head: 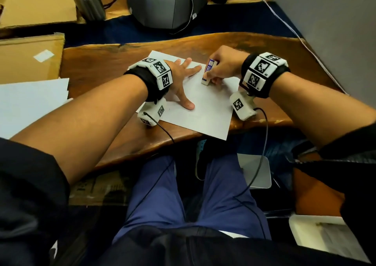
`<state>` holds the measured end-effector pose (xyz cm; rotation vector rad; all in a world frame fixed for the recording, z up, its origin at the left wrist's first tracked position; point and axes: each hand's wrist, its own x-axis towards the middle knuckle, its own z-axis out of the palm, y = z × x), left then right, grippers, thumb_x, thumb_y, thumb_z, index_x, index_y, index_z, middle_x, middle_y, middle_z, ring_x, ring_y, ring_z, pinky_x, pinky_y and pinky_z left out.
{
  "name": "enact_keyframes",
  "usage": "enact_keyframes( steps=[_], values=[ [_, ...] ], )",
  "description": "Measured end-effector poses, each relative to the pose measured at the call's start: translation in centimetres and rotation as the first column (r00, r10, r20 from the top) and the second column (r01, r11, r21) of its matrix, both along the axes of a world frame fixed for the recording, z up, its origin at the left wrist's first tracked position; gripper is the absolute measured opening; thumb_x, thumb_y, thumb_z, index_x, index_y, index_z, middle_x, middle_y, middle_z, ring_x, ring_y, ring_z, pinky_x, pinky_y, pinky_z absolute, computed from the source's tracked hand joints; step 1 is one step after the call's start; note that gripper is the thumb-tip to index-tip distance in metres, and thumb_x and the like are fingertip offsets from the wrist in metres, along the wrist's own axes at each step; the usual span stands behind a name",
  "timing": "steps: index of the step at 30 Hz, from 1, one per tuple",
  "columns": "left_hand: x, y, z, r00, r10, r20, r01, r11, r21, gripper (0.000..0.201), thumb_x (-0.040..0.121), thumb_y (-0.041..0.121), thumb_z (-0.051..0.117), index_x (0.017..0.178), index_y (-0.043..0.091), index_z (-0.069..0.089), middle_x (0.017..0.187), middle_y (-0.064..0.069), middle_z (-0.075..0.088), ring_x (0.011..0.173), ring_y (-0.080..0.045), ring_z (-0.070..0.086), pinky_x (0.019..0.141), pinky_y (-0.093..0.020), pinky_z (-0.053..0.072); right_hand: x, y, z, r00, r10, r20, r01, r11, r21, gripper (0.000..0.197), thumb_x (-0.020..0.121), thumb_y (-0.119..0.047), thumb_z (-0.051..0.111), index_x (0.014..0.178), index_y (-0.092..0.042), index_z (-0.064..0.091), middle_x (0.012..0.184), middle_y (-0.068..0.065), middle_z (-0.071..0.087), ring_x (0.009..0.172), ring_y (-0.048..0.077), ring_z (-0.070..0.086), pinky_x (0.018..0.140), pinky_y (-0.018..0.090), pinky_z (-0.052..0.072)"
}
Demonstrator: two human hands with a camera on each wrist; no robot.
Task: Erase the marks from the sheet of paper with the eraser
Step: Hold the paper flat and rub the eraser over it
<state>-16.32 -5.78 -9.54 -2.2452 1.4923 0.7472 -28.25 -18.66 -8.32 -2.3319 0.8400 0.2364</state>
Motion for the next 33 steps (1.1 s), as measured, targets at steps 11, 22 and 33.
enact_keyframes(
  steps=[11, 22, 33],
  values=[
    [-0.3, -0.3, 0.1, 0.999, 0.003, 0.032, -0.004, 1.000, 0.021, 0.148, 0.036, 0.080, 0.072, 0.147, 0.048, -0.021, 0.160, 0.007, -0.025, 0.150, -0.027, -0.012, 0.117, -0.061, 0.008, -0.1, 1.1, -0.9, 0.992, -0.110, 0.060, 0.109, 0.994, 0.019, 0.025, 0.086, -0.023, 0.075, 0.107, -0.010, 0.070, 0.092, 0.005, 0.073, 0.082, 0.016, 0.072, 0.080, 0.032, 0.060],
    [-0.2, -0.3, -0.1, 1.000, 0.004, 0.030, -0.004, 1.000, 0.014, 0.148, 0.037, 0.080, 0.073, 0.148, 0.046, -0.020, 0.160, 0.007, -0.025, 0.150, -0.027, -0.012, 0.117, -0.061, 0.008, 0.0, 2.0, -0.5, 0.989, -0.140, 0.047, 0.141, 0.990, -0.013, 0.032, 0.083, -0.025, 0.078, 0.110, -0.011, 0.069, 0.095, 0.005, 0.073, 0.086, 0.018, 0.072, 0.079, 0.031, 0.060],
    [-0.2, -0.1, -0.1, 1.000, -0.004, 0.030, 0.004, 1.000, 0.012, 0.149, 0.034, 0.082, 0.071, 0.148, 0.047, -0.019, 0.161, 0.006, -0.024, 0.150, -0.028, -0.010, 0.117, -0.061, 0.009, -0.2, 2.5, -0.2, 0.978, -0.179, 0.110, 0.178, 0.984, 0.024, 0.020, 0.086, -0.023, 0.075, 0.102, -0.012, 0.069, 0.086, 0.003, 0.072, 0.074, 0.012, 0.071, 0.065, 0.024, 0.059]
  ],
)
